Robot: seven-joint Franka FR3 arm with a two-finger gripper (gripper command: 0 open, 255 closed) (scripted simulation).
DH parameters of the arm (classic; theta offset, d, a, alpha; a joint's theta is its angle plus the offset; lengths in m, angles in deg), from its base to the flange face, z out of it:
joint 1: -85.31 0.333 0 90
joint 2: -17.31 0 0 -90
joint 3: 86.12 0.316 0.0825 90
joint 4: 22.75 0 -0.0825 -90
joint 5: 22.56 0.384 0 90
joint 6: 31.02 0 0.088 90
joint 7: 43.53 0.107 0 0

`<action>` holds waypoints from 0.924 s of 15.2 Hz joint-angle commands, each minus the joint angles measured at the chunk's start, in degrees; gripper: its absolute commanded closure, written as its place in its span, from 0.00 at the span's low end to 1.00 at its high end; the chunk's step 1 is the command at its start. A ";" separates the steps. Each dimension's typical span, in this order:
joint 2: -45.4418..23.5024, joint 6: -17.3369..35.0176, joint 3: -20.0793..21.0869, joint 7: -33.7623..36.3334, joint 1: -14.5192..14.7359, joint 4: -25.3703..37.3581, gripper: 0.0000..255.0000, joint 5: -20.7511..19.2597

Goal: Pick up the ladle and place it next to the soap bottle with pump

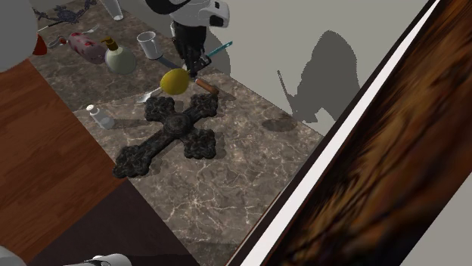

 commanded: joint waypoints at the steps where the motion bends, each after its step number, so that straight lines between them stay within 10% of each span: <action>1: 0.43 0.60 0.99 2.50 1.49 -0.56 1.00 -0.05; 14: 1.45 4.61 7.85 18.79 11.29 -2.74 1.00 -0.86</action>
